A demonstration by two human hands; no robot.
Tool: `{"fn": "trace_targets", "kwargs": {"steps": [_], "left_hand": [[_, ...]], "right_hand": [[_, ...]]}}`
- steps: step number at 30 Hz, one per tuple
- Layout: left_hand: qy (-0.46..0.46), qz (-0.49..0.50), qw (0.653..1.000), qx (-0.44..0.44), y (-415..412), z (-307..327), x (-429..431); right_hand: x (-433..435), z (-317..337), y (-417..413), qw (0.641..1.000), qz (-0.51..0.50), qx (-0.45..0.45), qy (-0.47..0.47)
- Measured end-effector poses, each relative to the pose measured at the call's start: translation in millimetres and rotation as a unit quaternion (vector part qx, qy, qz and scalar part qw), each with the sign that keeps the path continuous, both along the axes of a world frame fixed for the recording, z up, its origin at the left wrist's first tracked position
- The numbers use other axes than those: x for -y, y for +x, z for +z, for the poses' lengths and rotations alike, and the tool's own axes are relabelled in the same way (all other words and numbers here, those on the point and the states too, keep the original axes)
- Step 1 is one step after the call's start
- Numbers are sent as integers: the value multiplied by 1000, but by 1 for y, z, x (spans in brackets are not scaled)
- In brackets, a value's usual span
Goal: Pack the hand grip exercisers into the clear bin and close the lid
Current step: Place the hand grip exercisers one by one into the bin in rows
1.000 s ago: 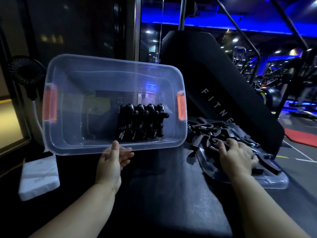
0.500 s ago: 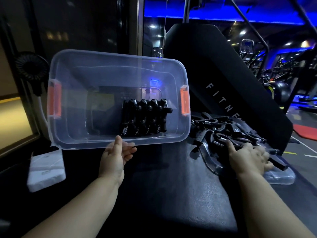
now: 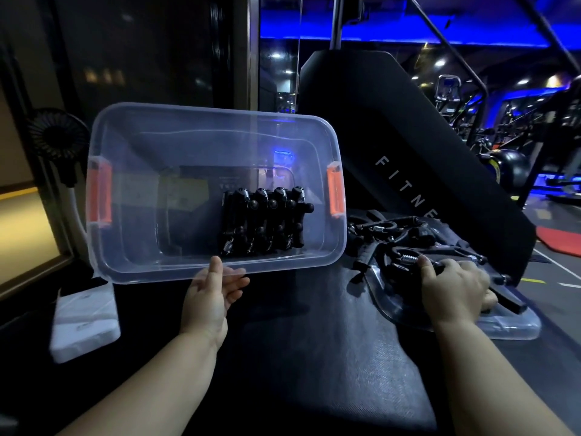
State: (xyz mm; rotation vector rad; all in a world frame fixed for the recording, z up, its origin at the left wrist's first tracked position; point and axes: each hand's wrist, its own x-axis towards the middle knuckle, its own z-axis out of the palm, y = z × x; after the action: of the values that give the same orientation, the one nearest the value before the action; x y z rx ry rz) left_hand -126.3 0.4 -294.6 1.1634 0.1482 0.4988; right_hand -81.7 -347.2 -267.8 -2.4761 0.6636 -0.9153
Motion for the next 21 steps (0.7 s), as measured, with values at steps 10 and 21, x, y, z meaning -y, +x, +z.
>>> {"fn": "trace_targets", "kwargs": {"steps": [10,21], "left_hand": [[-3,1,1000,4,-4,3,2],[1,3,1000,4,-5,5,3]], "right_hand": [[-14,3,-4,997,36,74,5],[-32,15,-21,970,128,206,17]]}}
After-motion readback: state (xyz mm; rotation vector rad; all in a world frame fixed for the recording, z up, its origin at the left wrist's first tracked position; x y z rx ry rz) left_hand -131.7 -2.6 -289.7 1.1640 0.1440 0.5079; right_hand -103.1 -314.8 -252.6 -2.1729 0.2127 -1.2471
